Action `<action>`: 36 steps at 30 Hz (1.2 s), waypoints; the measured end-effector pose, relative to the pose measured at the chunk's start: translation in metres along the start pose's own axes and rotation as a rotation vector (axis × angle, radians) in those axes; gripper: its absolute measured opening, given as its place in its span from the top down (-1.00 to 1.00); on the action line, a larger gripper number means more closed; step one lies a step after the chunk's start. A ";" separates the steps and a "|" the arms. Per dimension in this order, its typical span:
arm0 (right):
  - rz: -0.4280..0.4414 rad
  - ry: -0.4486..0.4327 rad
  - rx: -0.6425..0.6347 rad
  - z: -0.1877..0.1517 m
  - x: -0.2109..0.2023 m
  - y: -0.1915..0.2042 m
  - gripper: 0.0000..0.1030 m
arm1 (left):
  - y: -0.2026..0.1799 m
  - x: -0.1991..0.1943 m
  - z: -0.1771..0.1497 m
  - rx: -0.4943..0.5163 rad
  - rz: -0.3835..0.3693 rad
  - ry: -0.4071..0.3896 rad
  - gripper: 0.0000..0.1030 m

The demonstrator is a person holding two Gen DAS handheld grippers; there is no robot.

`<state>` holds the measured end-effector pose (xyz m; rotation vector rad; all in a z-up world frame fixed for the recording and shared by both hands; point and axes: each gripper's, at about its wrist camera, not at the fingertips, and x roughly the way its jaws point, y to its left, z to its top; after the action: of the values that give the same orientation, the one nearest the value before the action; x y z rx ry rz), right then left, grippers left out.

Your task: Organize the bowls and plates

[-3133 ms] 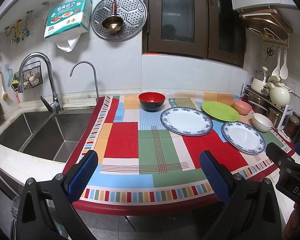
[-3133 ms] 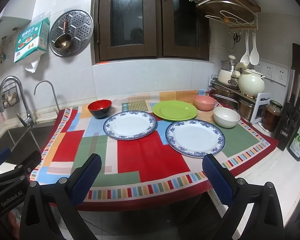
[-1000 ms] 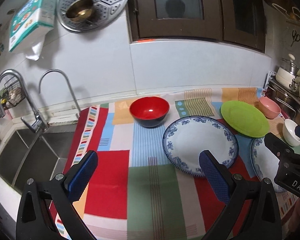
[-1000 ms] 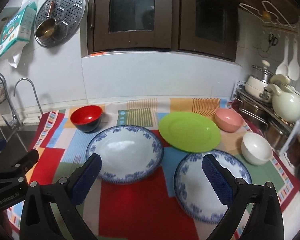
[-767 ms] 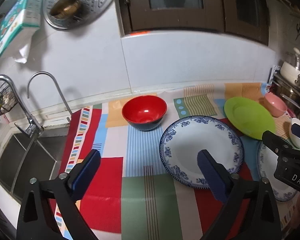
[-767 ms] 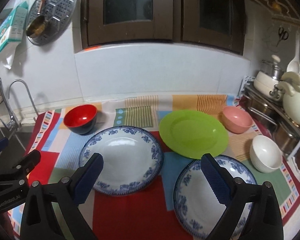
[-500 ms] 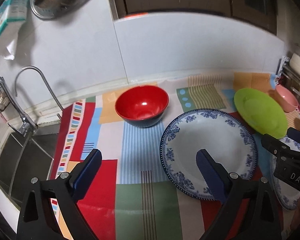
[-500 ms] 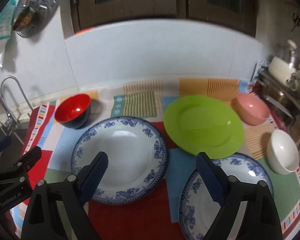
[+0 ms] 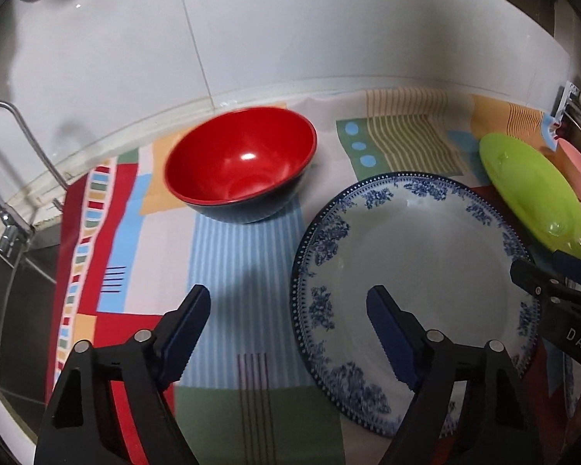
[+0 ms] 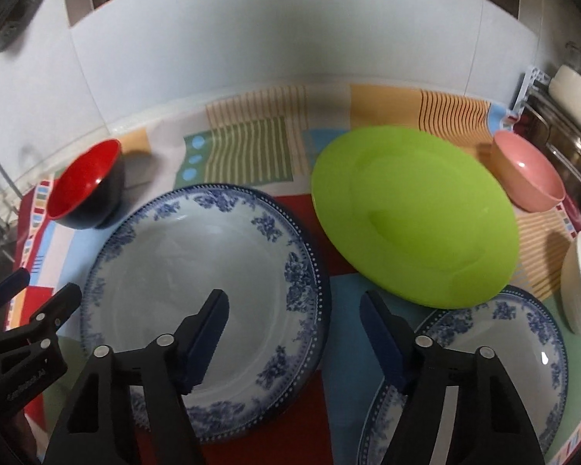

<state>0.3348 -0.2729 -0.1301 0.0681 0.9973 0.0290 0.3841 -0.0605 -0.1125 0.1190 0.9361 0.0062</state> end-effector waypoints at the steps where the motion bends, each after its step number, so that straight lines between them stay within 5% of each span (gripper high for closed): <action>1: -0.001 0.010 0.002 0.000 0.003 0.000 -0.32 | 0.000 0.005 0.001 -0.002 -0.009 0.012 -0.56; 21: 0.004 0.086 0.008 0.011 0.030 -0.002 0.11 | 0.002 0.038 0.007 -0.018 -0.071 0.081 -0.06; 26: -0.004 0.085 -0.004 0.013 0.031 -0.001 0.20 | 0.002 0.041 0.008 -0.033 -0.111 0.100 0.25; 36: 0.004 0.094 -0.012 0.013 0.030 -0.001 0.27 | 0.002 0.030 0.005 -0.045 -0.086 0.083 0.31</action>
<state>0.3623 -0.2725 -0.1478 0.0584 1.0907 0.0417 0.4062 -0.0570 -0.1336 0.0375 1.0231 -0.0475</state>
